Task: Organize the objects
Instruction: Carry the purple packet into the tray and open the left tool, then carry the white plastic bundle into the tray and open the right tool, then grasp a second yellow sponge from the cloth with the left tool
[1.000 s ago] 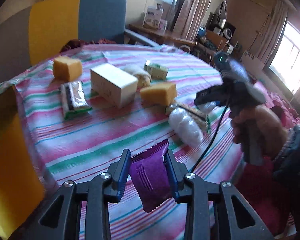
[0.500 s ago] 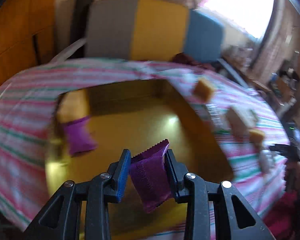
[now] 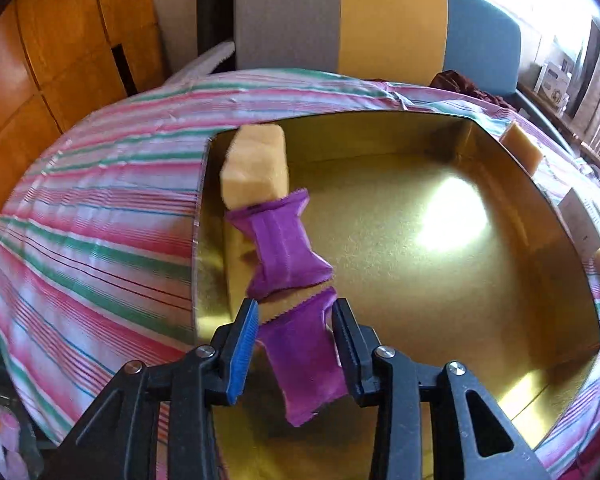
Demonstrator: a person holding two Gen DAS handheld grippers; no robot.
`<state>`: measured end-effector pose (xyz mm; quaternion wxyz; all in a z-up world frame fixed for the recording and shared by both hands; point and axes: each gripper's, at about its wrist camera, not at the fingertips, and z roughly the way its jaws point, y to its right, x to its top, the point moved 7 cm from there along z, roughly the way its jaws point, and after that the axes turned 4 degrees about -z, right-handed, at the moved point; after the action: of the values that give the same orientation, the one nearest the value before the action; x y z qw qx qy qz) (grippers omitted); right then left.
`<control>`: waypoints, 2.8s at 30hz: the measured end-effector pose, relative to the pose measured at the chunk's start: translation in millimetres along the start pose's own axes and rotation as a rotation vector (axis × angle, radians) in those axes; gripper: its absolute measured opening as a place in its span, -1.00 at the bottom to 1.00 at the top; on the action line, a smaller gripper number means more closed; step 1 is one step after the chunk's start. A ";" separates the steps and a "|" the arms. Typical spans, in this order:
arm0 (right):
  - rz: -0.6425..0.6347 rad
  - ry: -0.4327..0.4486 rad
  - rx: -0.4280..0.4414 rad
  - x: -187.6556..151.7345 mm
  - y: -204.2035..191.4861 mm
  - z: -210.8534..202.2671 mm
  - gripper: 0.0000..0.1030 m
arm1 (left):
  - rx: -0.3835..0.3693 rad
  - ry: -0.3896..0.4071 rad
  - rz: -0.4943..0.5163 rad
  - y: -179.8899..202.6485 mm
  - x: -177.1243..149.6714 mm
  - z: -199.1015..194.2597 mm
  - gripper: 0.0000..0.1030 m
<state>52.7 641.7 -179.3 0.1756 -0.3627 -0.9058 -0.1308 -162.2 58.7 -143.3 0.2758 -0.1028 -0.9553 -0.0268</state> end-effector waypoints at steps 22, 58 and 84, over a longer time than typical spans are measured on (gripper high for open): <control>-0.044 0.303 0.235 17.1 -66.7 -112.6 -0.35 | -0.028 0.183 -0.169 -33.5 -22.5 -87.3 -0.26; -0.858 -0.091 0.961 -242.1 -501.1 -184.6 0.19 | 0.034 0.166 -0.305 -99.7 -53.7 -80.9 -0.26; -0.366 0.149 0.672 -45.5 -251.7 -148.5 0.45 | -0.197 0.177 0.041 79.8 19.7 -96.1 -0.23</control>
<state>-60.4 382.9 -91.4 0.3237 -0.1071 -0.9326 0.1180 -111.5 129.9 -52.0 0.3480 -0.1461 -0.9178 -0.1238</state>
